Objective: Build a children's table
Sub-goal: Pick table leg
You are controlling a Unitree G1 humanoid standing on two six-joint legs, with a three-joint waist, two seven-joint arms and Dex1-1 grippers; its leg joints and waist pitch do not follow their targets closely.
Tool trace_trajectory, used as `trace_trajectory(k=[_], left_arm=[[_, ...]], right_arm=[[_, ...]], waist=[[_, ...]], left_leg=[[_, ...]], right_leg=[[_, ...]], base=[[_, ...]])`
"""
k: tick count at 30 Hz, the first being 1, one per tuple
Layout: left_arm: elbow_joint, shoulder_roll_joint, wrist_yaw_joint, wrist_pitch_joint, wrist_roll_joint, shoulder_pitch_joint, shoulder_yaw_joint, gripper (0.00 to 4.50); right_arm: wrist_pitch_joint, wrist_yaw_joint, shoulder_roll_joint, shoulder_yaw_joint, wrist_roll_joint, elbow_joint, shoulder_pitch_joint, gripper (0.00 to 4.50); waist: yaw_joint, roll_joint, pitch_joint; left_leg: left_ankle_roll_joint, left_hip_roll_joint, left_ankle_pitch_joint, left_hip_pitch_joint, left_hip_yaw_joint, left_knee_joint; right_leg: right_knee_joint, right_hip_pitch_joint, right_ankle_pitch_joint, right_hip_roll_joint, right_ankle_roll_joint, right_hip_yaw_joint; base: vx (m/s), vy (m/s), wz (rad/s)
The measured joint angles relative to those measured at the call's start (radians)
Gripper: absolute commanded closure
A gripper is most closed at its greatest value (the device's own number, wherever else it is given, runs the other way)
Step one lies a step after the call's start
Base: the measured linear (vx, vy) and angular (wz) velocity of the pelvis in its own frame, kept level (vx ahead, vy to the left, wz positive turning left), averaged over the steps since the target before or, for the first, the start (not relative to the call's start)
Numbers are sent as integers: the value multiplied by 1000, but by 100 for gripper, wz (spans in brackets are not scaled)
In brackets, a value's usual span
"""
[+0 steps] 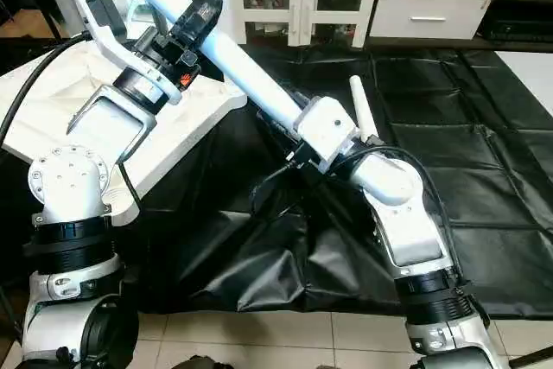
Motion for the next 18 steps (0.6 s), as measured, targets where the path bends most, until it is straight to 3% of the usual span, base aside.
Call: trace_trajectory(k=[7, 9, 13, 15, 18], left_arm=[[0, 0, 0, 0, 0, 0, 0, 285], [0, 0, 0, 0, 0, 0, 0, 285], [-114, 27, -82, -288, 285, 72, -223, 286], [-141, 33, -97, -326, 318, 70, -239, 286], [-141, 59, -97, -339, 326, 66, -203, 286]], right_arm=[[0, 0, 0, 0, 0, 0, 0, 272], [-1, -1, 0, 0, -3, 0, 0, 216], [70, -215, 88, 58, -195, 93, -97, 190], [73, -242, 88, 61, -214, 100, -101, 162], [73, -244, 74, 60, -216, 113, -98, 153]], waist=[[0, 0, 0], [0, 0, 0], [-12, 0, 1], [-3, 1, 1], [-1, 1, 1]], left_leg=[[0, 0, 0, 0, 0, 0], [0, 0, 0, 0, 0, 0], [0, 0, 0, -2, -1, 0], [0, 0, 0, -1, -1, 0], [0, 0, 0, -1, -1, 0]], right_leg=[[0, 0, 0, 0, 0, 0], [0, 0, 0, 0, 0, 0], [-1, -1, 1, 0, 0, -1], [-1, 0, 1, 0, 0, -1], [-1, 0, 1, 0, 0, -1]], base=[[0, 0, 0], [0, 0, 0], [0, 0, 0], [0, 0, 0], [0, 0, 0]])
